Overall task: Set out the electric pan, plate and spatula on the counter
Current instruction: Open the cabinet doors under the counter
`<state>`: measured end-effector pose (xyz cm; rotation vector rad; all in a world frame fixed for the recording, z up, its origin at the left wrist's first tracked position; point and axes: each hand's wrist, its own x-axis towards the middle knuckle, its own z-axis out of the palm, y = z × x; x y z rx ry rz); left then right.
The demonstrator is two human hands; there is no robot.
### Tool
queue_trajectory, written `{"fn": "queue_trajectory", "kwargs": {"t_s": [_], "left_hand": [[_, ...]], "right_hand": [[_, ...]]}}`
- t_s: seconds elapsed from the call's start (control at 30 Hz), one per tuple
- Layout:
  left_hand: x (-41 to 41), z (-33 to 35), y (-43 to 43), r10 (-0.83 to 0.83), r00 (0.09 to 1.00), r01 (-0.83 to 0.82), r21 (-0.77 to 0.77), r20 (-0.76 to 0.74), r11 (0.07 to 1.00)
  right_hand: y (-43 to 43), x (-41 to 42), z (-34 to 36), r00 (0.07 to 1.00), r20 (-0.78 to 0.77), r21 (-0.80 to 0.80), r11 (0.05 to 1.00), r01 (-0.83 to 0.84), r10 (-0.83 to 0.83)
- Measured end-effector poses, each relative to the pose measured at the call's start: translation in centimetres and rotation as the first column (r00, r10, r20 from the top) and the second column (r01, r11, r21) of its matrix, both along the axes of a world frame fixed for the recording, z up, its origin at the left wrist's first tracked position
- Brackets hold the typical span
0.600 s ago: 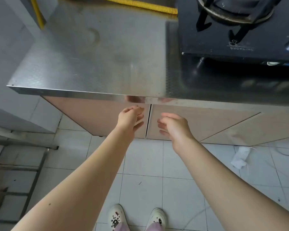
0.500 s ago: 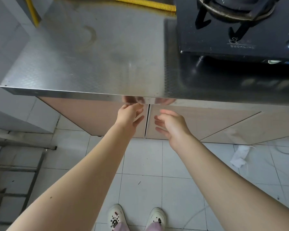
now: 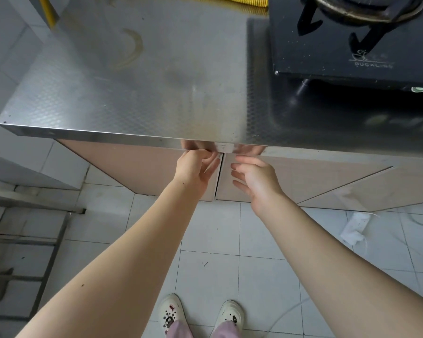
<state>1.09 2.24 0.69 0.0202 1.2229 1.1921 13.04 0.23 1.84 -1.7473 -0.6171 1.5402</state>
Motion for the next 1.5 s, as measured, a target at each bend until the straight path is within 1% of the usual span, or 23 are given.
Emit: {"fn": "queue_trajectory", "kwargs": {"t_s": [0.1, 0.17, 0.23, 0.37, 0.47, 0.53, 0.6, 0.67, 0.8, 0.9, 0.93, 1.0, 1.07, 1.17, 1.3, 1.37, 1.4, 1.5], "left_hand": [[0.0, 0.2, -0.9, 0.007, 0.997, -0.013, -0.083, -0.076, 0.996], [0.0, 0.2, -1.9, 0.007, 0.984, -0.031, -0.136, -0.177, 0.99], [-0.1, 0.0, -3.3, 0.024, 0.954, -0.077, -0.167, -0.299, 0.983], [-1.1, -0.7, -6.2, -0.047, 0.826, -0.053, -0.161, -0.562, 0.986], [-1.8, -0.6, -7.8, -0.057, 0.754, -0.092, -0.191, -0.654, 0.977], [-2.2, -0.5, -8.7, -0.046, 0.707, -0.13, -0.194, -0.706, 0.972], [-2.8, -0.4, -9.2, -0.042, 0.673, -0.15, -0.191, -0.739, 0.97], [-3.8, -0.4, -9.9, -0.049, 0.656, -0.159, -0.202, -0.753, 0.967], [-5.5, -0.6, -12.1, -0.082, 0.63, -0.158, -0.231, -0.772, 0.96], [-6.7, -0.4, -13.6, -0.089, 0.609, -0.154, -0.227, -0.788, 0.962], [-7.3, -0.2, -14.2, -0.084, 0.606, -0.161, -0.226, -0.791, 0.961], [-8.5, 0.0, -15.1, -0.087, 0.596, -0.173, -0.233, -0.799, 0.957], [-10.1, 0.2, -15.9, -0.106, 0.562, -0.179, -0.246, -0.82, 0.953], [-12.8, 0.4, -16.8, -0.169, 0.502, -0.151, -0.279, -0.848, 0.948], [-15.3, 0.2, -17.9, -0.133, 0.515, -0.21, -0.275, -0.846, 0.938], [-17.0, 0.1, -18.8, -0.133, 0.477, -0.249, -0.279, -0.869, 0.928], [-18.1, 0.1, -19.3, -0.146, 0.439, -0.27, -0.285, -0.887, 0.92], [-22.3, 0.3, -20.5, -0.22, 0.317, -0.304, -0.318, -0.923, 0.898]], "right_hand": [[-0.8, 0.1, -0.6, 0.996, 0.078, -0.015, 0.999, -0.032, 0.033], [-1.2, -0.3, -0.8, 0.986, 0.153, -0.005, 0.998, -0.069, 0.069], [-1.7, -0.9, -0.7, 0.975, 0.194, 0.018, 0.994, -0.112, 0.106], [-3.1, -2.1, -0.6, 0.952, 0.195, 0.021, 0.969, -0.246, 0.237], [-4.3, -3.3, -0.7, 0.913, 0.198, -0.022, 0.933, -0.359, 0.356], [-5.0, -4.2, -0.8, 0.874, 0.233, -0.061, 0.903, -0.425, 0.426], [-5.3, -4.7, -0.8, 0.839, 0.273, -0.095, 0.881, -0.464, 0.472], [-5.7, -5.1, -0.6, 0.81, 0.284, -0.131, 0.857, -0.498, 0.513], [-7.2, -6.7, -0.4, 0.735, 0.264, -0.203, 0.781, -0.591, 0.625], [-8.4, -8.3, -0.3, 0.676, 0.247, -0.214, 0.719, -0.661, 0.695], [-8.9, -9.1, -0.2, 0.67, 0.25, -0.202, 0.714, -0.67, 0.699], [-9.5, -10.3, 0.0, 0.694, 0.253, -0.168, 0.737, -0.654, 0.674], [-9.8, -11.6, 0.0, 0.706, 0.263, -0.141, 0.75, -0.646, 0.658], [-10.3, -13.8, 0.0, 0.691, 0.28, -0.115, 0.738, -0.665, 0.666], [-11.3, -17.4, -0.1, 0.638, 0.286, -0.103, 0.685, -0.721, 0.715], [-11.8, -19.1, -0.5, 0.599, 0.295, -0.104, 0.648, -0.754, 0.744], [-11.9, -19.8, -0.7, 0.586, 0.305, -0.104, 0.638, -0.763, 0.751], [-12.1, -21.6, -1.2, 0.595, 0.32, -0.103, 0.652, -0.751, 0.737]]}}
